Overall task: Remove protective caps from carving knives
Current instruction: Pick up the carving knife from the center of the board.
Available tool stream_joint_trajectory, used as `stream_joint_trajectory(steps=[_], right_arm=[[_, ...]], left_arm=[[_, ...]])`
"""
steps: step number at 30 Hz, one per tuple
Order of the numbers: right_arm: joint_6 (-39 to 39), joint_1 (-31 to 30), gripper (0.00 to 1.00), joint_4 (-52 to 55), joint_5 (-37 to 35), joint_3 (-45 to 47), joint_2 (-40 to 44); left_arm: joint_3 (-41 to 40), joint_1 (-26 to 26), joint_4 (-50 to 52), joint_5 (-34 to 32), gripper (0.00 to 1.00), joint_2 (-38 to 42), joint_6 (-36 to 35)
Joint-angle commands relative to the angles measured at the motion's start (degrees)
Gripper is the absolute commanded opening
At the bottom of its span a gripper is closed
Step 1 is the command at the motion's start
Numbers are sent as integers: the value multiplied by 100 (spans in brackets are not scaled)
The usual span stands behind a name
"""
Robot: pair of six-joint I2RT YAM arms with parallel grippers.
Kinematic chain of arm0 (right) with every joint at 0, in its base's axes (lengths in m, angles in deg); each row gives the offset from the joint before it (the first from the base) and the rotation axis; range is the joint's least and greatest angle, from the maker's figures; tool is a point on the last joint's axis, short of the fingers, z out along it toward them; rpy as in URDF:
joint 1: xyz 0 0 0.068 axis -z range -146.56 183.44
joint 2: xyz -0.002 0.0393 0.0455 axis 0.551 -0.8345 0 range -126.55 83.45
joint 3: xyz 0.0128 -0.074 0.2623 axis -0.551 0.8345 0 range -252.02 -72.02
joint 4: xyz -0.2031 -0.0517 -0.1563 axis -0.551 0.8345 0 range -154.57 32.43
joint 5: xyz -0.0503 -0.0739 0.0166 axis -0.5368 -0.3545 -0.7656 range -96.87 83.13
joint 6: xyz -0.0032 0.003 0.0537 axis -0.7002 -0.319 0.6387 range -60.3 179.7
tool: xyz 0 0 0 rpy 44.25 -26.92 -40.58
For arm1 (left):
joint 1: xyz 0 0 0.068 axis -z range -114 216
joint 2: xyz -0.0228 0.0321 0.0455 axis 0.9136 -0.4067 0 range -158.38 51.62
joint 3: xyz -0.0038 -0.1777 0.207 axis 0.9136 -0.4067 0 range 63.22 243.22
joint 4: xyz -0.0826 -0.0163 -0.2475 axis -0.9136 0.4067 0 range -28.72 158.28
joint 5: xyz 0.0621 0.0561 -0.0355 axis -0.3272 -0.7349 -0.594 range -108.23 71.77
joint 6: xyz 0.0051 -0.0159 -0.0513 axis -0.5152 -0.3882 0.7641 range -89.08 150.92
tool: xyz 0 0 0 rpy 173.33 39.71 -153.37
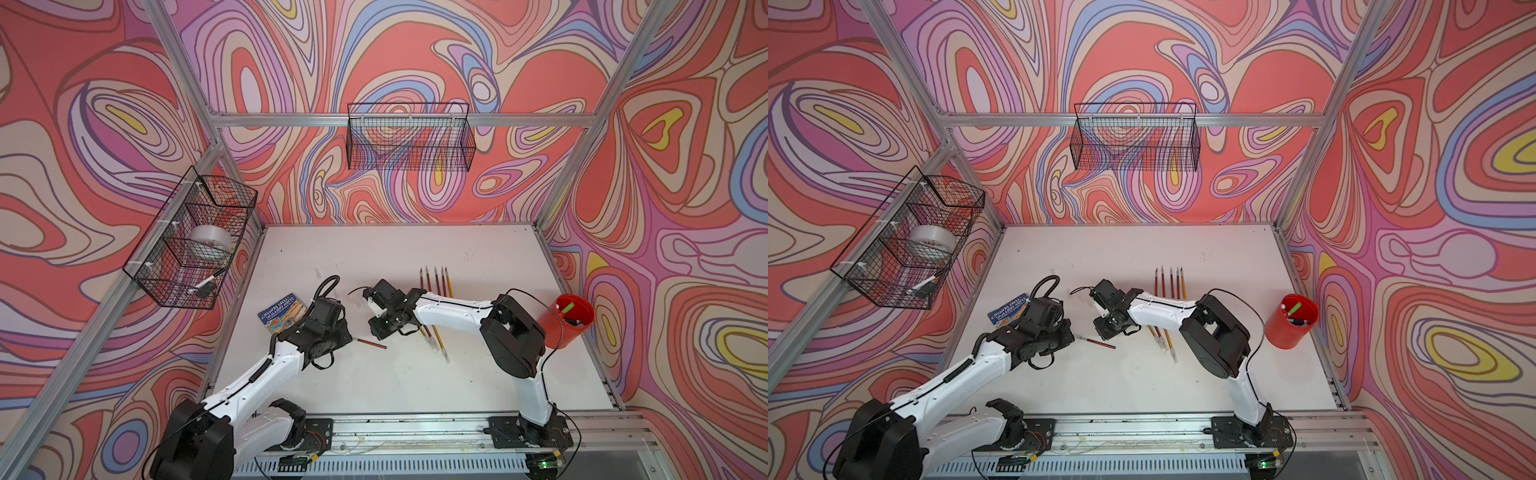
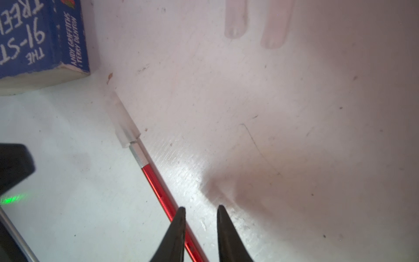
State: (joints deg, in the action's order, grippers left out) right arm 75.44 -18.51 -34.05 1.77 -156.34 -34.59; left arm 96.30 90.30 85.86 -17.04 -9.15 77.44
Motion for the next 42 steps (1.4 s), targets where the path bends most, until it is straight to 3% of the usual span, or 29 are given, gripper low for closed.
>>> stream_joint_trajectory(steps=[1,6,18,29,42], right_arm=[[-333,-106,29,107,-26,-175,-185],[-638,-341,32,248,-265,-343,-280],[-826,-633,33,486,-774,-766,-725],[-929,-794,15,597,-985,-900,-1022],[-889,-797,0,62,-744,-683,-1051]], left_arm=[[9,-96,492,-337,0,263,-5],[-184,-320,521,-433,0,648,146],[-293,-631,547,-297,17,777,237],[-571,-778,458,-122,18,787,219],[-564,-856,443,-25,18,761,195]])
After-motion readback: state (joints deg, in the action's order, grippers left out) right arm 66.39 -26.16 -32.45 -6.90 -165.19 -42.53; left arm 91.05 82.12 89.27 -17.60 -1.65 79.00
